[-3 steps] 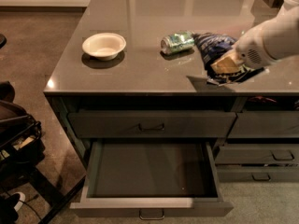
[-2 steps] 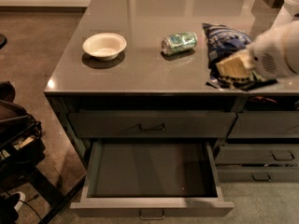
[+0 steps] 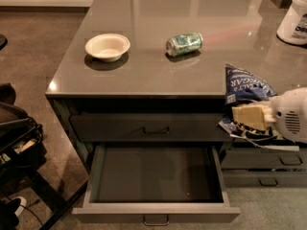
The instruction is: Place blue chip bag into middle drawer
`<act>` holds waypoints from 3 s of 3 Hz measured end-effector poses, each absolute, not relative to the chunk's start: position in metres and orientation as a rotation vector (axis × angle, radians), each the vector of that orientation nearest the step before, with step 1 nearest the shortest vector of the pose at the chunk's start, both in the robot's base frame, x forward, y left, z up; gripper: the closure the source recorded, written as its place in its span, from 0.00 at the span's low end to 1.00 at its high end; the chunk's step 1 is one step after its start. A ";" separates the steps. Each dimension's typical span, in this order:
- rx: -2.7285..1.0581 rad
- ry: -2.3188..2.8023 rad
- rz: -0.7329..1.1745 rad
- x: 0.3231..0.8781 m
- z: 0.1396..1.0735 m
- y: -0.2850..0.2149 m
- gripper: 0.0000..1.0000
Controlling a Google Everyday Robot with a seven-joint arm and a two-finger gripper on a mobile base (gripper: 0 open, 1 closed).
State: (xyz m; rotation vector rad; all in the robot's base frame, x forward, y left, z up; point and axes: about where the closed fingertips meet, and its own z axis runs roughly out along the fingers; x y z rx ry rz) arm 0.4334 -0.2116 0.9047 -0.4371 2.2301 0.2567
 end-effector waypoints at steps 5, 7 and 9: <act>-0.060 2.317 0.493 0.430 0.672 -0.182 1.00; -0.030 2.345 0.509 0.445 0.621 -0.168 1.00; -0.031 2.361 0.572 0.449 0.598 -0.164 1.00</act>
Offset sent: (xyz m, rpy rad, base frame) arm -0.0179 0.0124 -0.0749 0.1656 0.0374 -0.0298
